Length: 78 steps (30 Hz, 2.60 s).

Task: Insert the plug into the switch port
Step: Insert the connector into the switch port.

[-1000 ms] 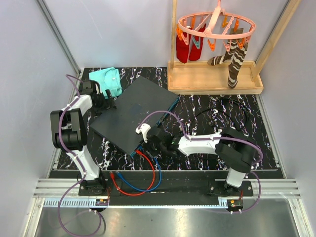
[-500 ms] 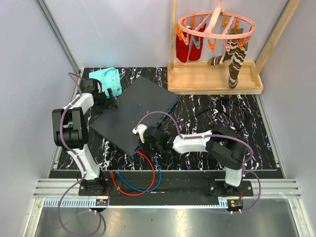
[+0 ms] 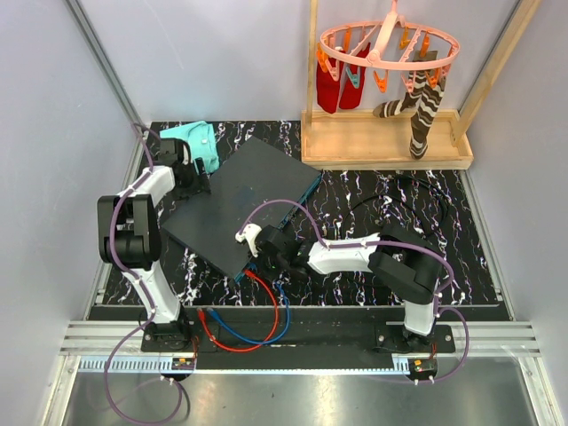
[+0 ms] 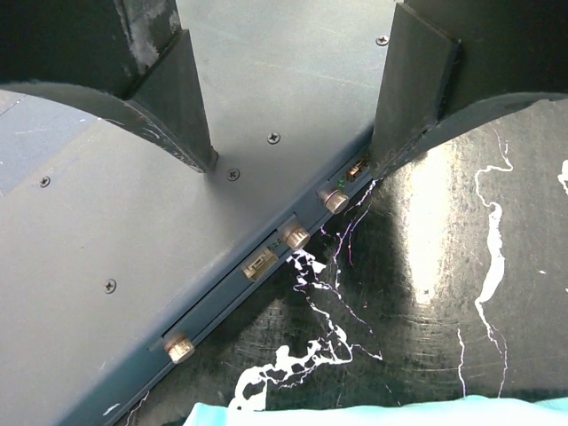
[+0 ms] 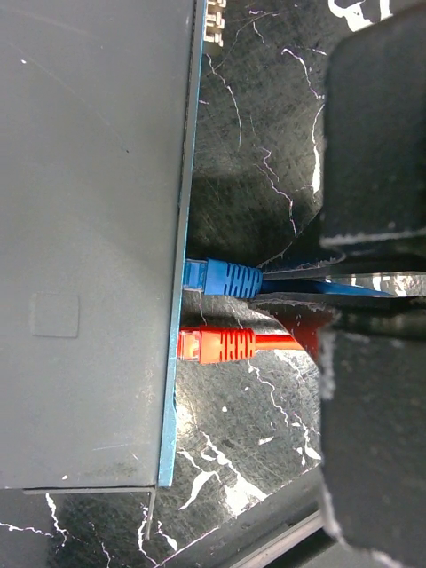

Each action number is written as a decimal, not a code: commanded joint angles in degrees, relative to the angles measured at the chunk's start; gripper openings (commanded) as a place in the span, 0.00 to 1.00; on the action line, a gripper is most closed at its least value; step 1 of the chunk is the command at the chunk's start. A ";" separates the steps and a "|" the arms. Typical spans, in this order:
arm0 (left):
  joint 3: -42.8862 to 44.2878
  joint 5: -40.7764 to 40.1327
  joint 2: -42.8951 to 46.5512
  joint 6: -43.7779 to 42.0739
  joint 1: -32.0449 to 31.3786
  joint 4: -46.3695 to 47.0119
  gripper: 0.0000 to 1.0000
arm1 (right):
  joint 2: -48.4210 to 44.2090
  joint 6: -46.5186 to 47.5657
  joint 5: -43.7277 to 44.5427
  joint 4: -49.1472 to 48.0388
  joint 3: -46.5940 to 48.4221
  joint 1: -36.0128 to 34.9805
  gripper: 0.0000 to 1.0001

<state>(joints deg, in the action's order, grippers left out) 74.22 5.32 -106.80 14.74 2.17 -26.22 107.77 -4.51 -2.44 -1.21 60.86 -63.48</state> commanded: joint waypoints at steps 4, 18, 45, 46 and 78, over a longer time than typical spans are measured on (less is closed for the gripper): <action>-4.60 2.76 -3.24 -0.86 -7.09 -11.57 0.65 | 3.06 2.23 4.98 -14.86 3.30 -0.06 0.00; -5.75 4.17 -2.27 -1.03 -8.77 -12.19 0.59 | 7.10 4.25 8.68 -23.15 8.66 0.91 0.05; -4.69 1.45 -2.88 -0.51 -8.68 -12.28 0.60 | -5.29 -6.82 0.59 -4.85 -2.67 0.91 0.32; -4.69 1.45 -2.97 -0.50 -8.77 -12.37 0.60 | -5.20 -7.09 0.16 -4.85 -2.85 0.82 0.32; -5.13 1.53 -2.71 -0.94 -9.82 -12.89 0.56 | -0.81 -2.96 4.46 -13.73 5.23 1.87 0.00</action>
<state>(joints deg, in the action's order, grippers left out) 73.14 -2.24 -106.10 11.14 -2.74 -21.87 107.04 -9.43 -3.55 -3.44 59.64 -62.83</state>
